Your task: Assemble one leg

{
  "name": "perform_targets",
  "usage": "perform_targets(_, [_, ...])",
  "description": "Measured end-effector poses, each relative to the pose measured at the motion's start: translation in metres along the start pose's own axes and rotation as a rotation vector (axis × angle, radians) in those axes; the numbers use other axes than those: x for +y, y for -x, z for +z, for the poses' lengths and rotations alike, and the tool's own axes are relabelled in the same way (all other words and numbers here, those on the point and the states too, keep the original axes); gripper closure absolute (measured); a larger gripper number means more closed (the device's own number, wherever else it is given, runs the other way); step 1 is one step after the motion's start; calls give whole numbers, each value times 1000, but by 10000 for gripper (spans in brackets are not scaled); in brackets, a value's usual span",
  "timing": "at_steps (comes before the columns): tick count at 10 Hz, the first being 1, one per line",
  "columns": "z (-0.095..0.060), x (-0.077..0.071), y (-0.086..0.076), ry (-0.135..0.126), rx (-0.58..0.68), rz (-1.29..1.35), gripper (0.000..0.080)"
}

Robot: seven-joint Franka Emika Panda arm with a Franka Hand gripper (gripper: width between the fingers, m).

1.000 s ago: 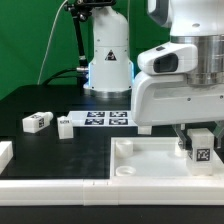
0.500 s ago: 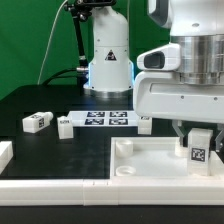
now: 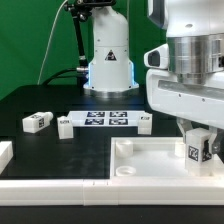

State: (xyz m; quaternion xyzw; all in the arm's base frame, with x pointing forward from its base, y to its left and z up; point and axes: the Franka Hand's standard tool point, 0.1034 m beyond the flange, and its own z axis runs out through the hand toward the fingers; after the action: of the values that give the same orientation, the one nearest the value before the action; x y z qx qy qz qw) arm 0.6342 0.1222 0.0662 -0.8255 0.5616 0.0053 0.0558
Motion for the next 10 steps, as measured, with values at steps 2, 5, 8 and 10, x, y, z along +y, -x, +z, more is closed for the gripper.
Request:
perform_targets(2, [0,0,1,-4,-10,138,508])
perform_targets(5, [1,-1,1,-6,-14,227,475])
perform_targets(8, [2,-1,-1,-13,-11,138,187])
perform_targets(10, [0,0,2,25,-15,-124,161])
